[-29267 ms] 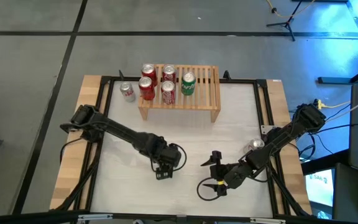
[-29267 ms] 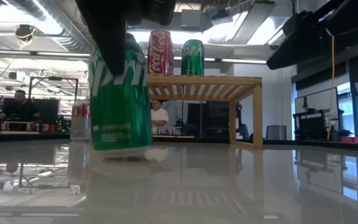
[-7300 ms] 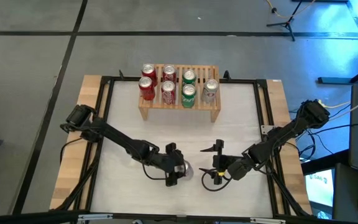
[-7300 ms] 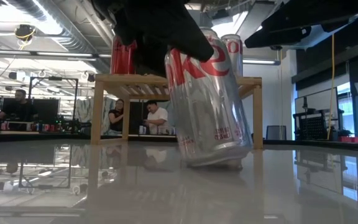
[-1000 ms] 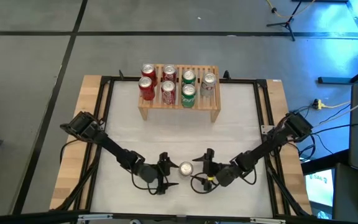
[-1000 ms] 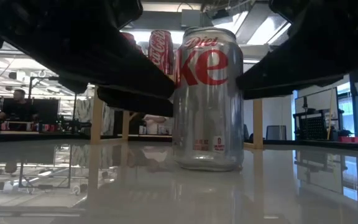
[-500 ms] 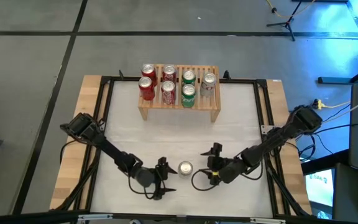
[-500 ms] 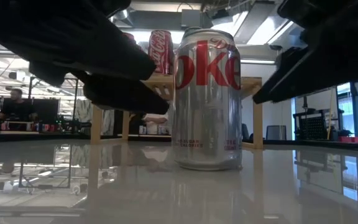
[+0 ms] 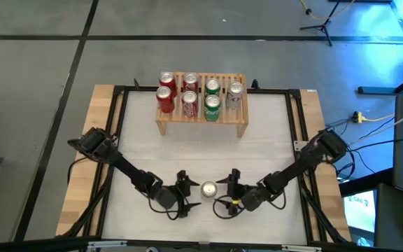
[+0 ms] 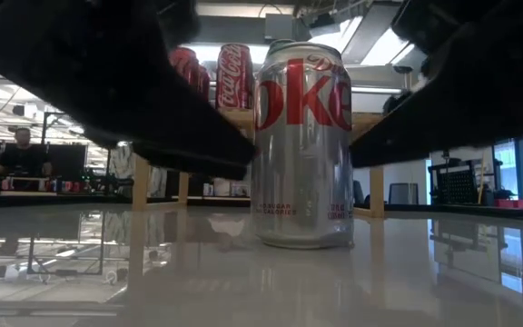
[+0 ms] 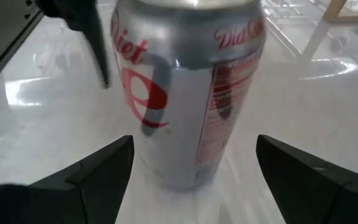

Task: Place canned beverage on shelf
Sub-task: Put the silver soda can on the shelf aligned with the other silver soda can

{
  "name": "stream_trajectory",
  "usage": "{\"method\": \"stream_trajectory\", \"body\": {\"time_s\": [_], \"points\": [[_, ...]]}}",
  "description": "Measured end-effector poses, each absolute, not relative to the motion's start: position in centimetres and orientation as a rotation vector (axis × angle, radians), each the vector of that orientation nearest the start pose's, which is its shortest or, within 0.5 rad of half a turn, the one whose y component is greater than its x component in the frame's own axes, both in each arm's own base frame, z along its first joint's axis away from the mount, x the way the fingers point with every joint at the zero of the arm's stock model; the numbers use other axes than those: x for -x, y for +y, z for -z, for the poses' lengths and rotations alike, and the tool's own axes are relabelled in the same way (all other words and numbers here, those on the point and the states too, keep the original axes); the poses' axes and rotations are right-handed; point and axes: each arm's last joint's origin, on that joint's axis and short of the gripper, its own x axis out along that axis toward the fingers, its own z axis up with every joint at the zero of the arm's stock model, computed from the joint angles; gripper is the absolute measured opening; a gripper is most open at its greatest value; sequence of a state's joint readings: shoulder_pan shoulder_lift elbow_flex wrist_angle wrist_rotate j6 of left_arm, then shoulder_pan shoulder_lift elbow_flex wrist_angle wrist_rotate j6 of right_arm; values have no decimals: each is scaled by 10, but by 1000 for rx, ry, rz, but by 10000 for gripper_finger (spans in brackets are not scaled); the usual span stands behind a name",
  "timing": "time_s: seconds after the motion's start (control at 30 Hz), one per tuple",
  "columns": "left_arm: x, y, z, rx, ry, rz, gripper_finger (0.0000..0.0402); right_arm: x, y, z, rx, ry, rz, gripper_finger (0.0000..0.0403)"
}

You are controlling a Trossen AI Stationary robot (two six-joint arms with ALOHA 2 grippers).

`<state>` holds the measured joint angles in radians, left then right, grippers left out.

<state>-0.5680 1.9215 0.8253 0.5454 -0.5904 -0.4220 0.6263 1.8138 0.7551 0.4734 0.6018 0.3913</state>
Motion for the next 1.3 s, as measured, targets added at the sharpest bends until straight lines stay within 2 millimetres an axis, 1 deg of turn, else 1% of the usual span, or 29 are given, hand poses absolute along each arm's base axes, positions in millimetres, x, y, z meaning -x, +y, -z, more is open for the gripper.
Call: {"method": "stream_trajectory", "body": {"time_s": [0.07,0.17,0.27,0.4,0.5,0.57,0.67,0.77,0.9,1.03,1.13,1.2,1.3], "points": [[-314,-175,-110,142,438,-60,355,-282,181,-120,-47,461,70,334],[-318,-176,-103,173,432,27,355,-284,179,-120,-25,472,67,334],[-317,-181,-97,175,429,66,355,-278,176,-126,15,526,73,334],[-315,-187,-97,197,445,113,355,-267,165,-136,70,622,126,334],[-314,-189,-97,202,438,116,355,-255,158,-148,28,682,162,334],[-314,-190,-98,203,435,115,355,-252,156,-154,-14,691,176,334],[-312,-190,-97,225,460,104,355,-253,163,-158,-65,658,104,335],[-308,-189,-100,253,504,79,355,-256,174,-167,-61,593,33,335],[-304,-190,-100,284,542,49,355,-268,184,-193,-27,511,1,335],[-304,-190,-100,285,537,27,355,-280,181,-209,-13,456,41,335],[-304,-190,-99,280,536,18,355,-290,172,-216,-37,446,53,335],[-304,-190,-99,281,535,18,355,-298,166,-214,-65,464,31,335],[-304,-189,-99,279,537,18,355,-310,164,-208,-92,497,4,335]]}}
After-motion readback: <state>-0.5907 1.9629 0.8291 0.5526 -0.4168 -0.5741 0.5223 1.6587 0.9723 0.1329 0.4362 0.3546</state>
